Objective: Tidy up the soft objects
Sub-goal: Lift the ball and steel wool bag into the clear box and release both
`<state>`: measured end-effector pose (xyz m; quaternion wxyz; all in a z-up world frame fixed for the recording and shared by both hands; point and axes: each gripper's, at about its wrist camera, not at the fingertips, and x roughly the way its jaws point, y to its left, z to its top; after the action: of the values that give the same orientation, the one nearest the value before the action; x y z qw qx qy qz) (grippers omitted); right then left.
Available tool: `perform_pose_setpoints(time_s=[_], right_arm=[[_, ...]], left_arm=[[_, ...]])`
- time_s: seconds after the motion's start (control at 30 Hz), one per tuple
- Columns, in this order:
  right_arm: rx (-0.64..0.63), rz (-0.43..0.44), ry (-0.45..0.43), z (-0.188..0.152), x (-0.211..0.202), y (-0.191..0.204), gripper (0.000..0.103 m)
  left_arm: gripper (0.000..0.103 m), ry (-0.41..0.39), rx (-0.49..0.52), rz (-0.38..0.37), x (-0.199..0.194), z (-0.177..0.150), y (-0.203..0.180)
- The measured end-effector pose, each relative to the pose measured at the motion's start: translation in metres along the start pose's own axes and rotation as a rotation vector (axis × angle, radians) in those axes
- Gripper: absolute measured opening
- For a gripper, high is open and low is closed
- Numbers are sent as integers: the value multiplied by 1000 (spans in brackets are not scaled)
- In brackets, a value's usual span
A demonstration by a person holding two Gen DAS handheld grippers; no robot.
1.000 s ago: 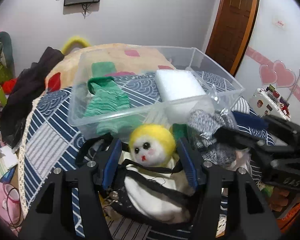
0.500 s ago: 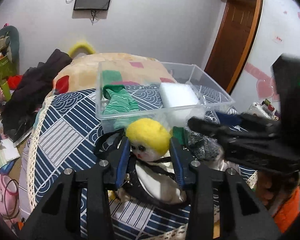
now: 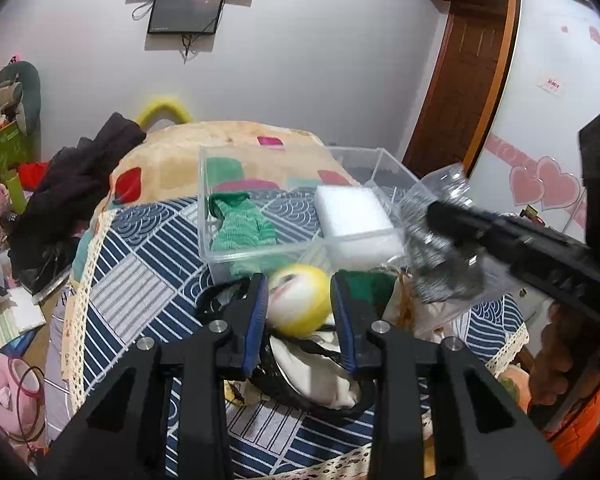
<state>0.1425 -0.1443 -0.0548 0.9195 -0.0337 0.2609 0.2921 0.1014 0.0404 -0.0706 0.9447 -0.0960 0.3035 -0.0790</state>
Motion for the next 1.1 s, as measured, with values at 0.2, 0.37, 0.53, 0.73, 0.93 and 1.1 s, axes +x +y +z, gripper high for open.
perform_pose_setpoints(time_s=[0.2, 0.37, 0.53, 0.73, 0.93, 1.1], right_arm=[[16, -17, -81, 16, -18, -5, 15], [32, -41, -106, 19, -24, -16, 15], [41, -45, -88, 14, -17, -21, 15], [54, -45, -77, 13, -12, -29, 15], [62, -42, -75, 14, -10, -32, 15], [62, -44, -85, 19, -11, -33, 15]], left_arm=[[31, -30, 19, -9, -7, 13, -3], [56, 10, 42, 8, 7, 11, -7], [59, 54, 49, 18, 29, 5, -12], [47, 136, 59, 18, 62, 0, -15], [39, 138, 39, 7, 68, -8, -11], [39, 93, 33, 1, 44, -8, -9]])
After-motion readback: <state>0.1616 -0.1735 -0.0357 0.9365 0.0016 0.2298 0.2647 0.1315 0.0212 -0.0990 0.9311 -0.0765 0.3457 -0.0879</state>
